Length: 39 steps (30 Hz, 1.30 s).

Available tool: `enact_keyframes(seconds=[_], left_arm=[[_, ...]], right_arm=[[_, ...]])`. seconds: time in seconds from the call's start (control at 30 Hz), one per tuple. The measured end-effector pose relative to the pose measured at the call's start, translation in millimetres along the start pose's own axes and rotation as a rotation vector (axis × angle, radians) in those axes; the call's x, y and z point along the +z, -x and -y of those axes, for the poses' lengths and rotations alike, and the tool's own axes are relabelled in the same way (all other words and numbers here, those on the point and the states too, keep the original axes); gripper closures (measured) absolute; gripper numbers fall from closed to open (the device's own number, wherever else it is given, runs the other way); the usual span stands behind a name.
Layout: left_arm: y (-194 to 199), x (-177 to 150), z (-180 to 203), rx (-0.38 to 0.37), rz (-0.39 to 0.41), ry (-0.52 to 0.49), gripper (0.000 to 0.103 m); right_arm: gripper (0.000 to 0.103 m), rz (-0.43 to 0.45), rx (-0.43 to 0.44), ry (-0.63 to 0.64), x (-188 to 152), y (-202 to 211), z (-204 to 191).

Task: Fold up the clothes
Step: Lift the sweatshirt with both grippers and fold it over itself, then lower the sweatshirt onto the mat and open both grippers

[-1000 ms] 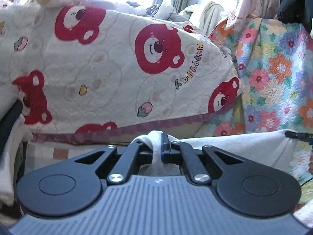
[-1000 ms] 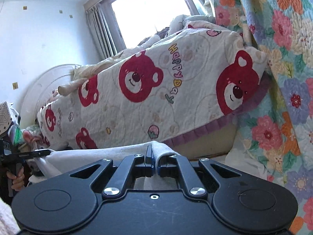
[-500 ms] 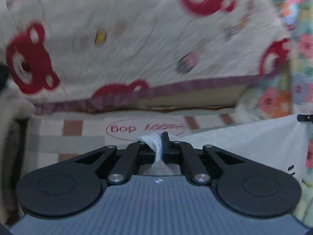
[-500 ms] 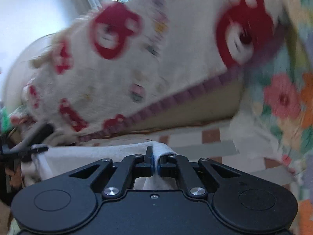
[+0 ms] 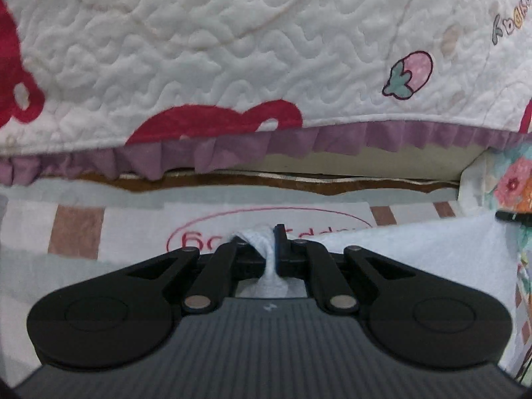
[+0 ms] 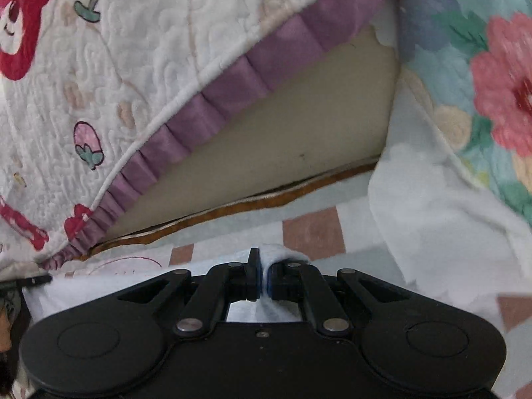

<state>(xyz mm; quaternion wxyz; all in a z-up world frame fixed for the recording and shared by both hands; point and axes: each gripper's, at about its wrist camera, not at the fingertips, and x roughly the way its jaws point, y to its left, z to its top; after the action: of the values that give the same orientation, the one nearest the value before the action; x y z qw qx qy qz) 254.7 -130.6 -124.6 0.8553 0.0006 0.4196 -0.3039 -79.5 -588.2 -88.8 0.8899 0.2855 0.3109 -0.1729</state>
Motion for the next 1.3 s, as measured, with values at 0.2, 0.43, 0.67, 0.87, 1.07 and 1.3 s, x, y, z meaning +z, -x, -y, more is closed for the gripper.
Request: enact_keyframes(seconds=[0.2, 0.43, 0.67, 0.87, 1.07, 1.3], left_arm=[[-85.0, 2.3, -13.2, 0.104, -0.114, 0.058, 0.100], [-106.3, -1.5, 12.2, 0.214, -0.157, -0.116, 0.098], [-65.0, 7.9, -40.6, -0.012, -0.111, 0.246, 0.077], [-16.5, -0.2, -47.2, -0.007, -0.012, 0.282, 0.055], [16.7, -54.3, 33.2, -0.020, -0.082, 0.132, 0.056], [20.9, -128.7, 215.1, -0.254, -0.169, -0.165, 0.056]], right_arm=[[0.100, -0.114, -0.049, 0.112, 23.3, -47.2, -1.3], [0.066, -0.202, -0.171, 0.025, 11.0, -66.7, 15.8], [0.063, -0.134, -0.318, -0.022, 9.9, -8.4, 54.9], [0.061, -0.062, -0.338, -0.177, -32.8, 49.7, 91.4], [0.061, -0.003, -0.321, -0.412, -107.1, 103.8, 105.7], [0.061, -0.005, -0.282, -0.695, -185.6, 148.8, 95.3]])
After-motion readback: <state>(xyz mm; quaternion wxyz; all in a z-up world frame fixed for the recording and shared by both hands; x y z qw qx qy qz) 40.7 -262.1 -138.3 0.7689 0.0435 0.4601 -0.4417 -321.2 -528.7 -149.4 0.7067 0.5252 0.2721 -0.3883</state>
